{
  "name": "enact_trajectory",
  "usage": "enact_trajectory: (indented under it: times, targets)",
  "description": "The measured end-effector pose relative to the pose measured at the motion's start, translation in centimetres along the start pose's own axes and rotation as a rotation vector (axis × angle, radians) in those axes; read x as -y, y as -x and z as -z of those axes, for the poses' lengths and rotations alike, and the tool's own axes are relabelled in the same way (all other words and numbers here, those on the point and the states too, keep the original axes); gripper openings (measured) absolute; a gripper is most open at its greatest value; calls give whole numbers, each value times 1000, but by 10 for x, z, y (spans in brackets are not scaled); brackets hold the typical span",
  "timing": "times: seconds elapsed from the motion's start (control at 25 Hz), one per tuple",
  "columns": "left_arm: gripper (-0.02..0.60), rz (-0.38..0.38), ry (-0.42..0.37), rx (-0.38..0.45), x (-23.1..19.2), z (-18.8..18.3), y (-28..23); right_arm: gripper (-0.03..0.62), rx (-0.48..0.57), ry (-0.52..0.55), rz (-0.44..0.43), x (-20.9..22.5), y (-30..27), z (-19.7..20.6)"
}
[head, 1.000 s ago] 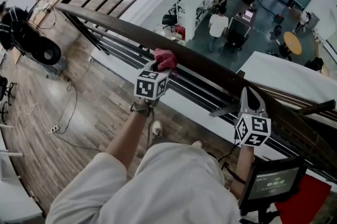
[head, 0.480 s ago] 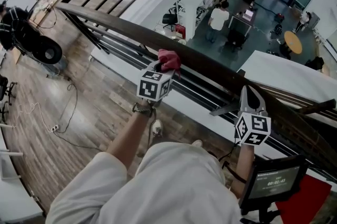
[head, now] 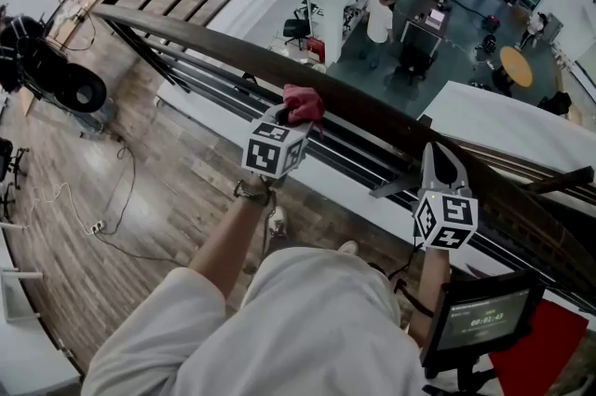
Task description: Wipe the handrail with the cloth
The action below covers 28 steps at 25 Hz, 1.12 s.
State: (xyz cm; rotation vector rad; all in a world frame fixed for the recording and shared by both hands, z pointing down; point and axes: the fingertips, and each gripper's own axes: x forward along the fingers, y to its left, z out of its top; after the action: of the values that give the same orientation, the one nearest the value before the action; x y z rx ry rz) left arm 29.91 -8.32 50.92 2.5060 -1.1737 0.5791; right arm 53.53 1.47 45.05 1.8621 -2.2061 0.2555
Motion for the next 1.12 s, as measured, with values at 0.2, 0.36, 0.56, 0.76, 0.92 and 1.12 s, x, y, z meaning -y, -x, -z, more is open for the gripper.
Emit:
enact_trajectory:
  times: [0.2,0.36,0.56,0.76,0.92,1.12]
  targets:
    - [94,26,-15,-9,12,0,-1,2,5,0,-5,0,1,-1]
    - [94,36,-17,-12,18,0,-2,2,8,1,-11,-1,1,-1]
    - [94,47,-21,-13,22,1,-4,2,17,-2,-15,-3,0,-1]
    - [94,62,-29,-12,31,1,-4,2,26,-6,-20,-3,2,-2]
    - [94,69,-32,-10,36,1,-5,2,31,-12,-30,-3,3,-3]
    - [94,82,-42,-10,43,1,-6,2,46,-26,-27,0,6,-4]
